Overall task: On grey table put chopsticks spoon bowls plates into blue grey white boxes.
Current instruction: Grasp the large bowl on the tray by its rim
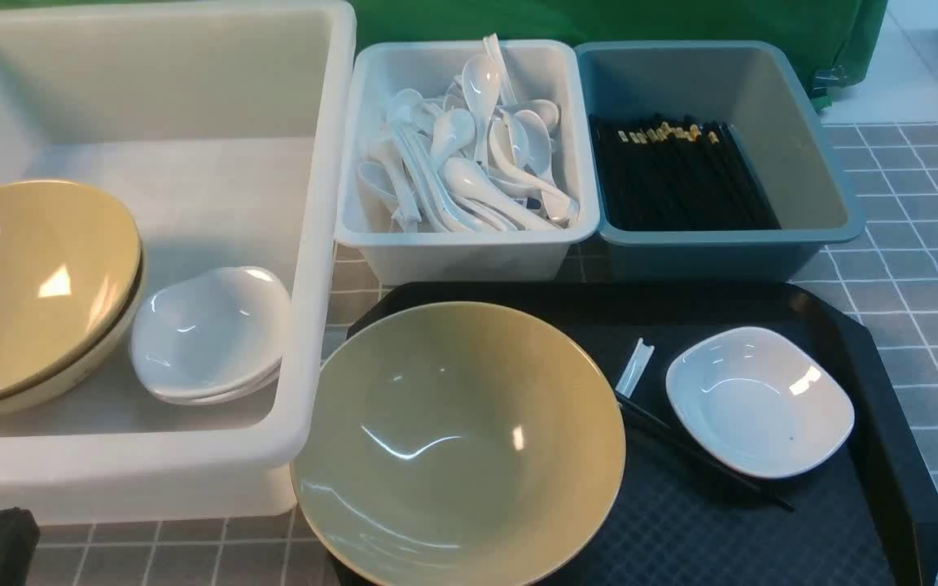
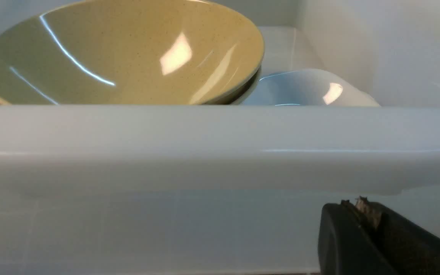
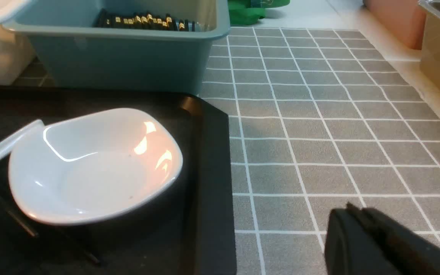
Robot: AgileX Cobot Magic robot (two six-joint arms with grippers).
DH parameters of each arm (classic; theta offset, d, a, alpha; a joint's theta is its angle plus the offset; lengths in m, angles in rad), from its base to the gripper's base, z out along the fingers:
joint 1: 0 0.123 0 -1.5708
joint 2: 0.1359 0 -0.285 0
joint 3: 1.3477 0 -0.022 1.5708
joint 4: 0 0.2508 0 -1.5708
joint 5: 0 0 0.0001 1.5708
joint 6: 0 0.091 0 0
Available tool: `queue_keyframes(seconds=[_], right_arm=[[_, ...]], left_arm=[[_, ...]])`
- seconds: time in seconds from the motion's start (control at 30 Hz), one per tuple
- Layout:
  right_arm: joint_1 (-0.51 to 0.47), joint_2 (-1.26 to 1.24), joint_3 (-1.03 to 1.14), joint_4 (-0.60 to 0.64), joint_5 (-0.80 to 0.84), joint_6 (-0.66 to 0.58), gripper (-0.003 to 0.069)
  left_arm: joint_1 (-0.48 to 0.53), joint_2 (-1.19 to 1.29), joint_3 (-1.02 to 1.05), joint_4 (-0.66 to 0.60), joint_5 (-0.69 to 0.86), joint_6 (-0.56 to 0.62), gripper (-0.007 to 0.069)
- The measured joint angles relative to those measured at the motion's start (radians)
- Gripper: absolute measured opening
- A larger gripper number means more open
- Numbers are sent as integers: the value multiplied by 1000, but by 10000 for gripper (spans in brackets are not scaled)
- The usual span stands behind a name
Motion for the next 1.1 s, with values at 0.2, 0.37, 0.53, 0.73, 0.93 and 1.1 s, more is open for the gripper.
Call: queue_keyframes(seconds=[0.2, 0.37, 0.53, 0.73, 0.93, 1.1], right_arm=[[0, 0, 0, 0, 0, 0, 45], [0, 0, 0, 0, 0, 0, 45], [0, 0, 0, 0, 0, 0, 45], [0, 0, 0, 0, 0, -13, 50], [0, 0, 0, 0, 0, -26, 59], [0, 0, 0, 0, 0, -27, 60]], left_arm=[[0, 0, 0, 0, 0, 0, -11], [0, 0, 0, 0, 0, 0, -11], [0, 0, 0, 2, 0, 0, -11], [0, 0, 0, 21, -4, 0, -11], [0, 0, 0, 45, -4, 0, -11], [0, 0, 0, 49, -15, 0, -11]])
